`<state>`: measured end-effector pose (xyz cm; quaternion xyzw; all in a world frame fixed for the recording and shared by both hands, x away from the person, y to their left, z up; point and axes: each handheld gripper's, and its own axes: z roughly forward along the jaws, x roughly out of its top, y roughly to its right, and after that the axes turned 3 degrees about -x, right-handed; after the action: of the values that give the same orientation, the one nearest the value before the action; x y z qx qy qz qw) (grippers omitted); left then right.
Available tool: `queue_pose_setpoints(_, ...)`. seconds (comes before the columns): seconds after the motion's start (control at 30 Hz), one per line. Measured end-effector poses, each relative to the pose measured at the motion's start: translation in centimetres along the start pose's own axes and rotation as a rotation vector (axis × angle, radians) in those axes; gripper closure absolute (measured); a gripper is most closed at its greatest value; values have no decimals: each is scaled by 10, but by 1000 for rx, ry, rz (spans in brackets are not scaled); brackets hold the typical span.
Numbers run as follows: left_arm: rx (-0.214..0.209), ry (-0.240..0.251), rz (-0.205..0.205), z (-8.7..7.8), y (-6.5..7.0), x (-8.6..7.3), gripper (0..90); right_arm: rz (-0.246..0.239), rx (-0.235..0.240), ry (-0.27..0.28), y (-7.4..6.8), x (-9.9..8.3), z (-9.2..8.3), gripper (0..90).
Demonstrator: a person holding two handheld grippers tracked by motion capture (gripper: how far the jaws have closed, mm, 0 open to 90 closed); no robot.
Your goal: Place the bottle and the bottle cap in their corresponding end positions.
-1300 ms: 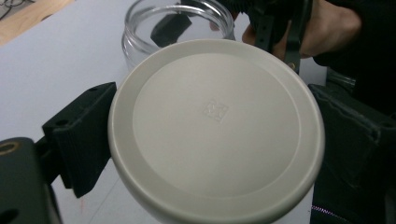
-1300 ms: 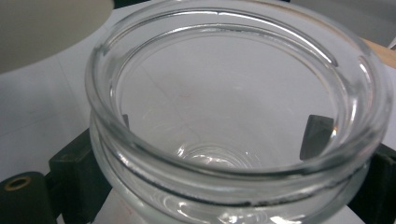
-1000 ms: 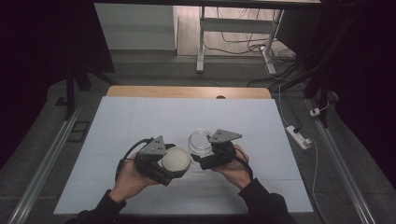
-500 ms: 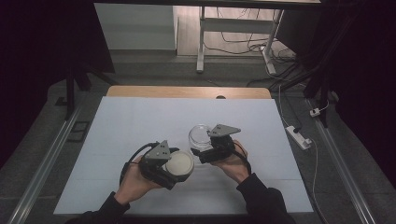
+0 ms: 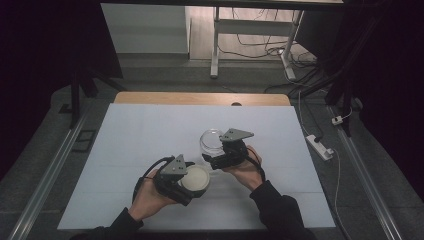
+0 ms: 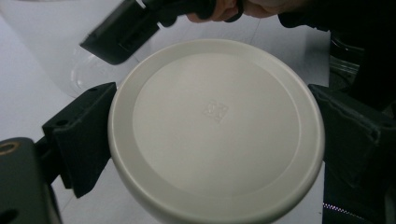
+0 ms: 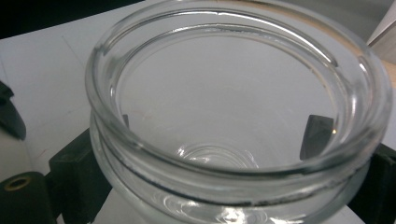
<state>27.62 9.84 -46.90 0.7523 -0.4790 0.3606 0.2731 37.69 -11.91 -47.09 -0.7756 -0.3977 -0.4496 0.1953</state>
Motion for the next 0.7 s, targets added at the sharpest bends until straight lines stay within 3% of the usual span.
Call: queue_pose_setpoints(0.7, 22, -17, -38, 26, -10, -16, 78, 4, -29, -1, 13, 11, 20, 65)
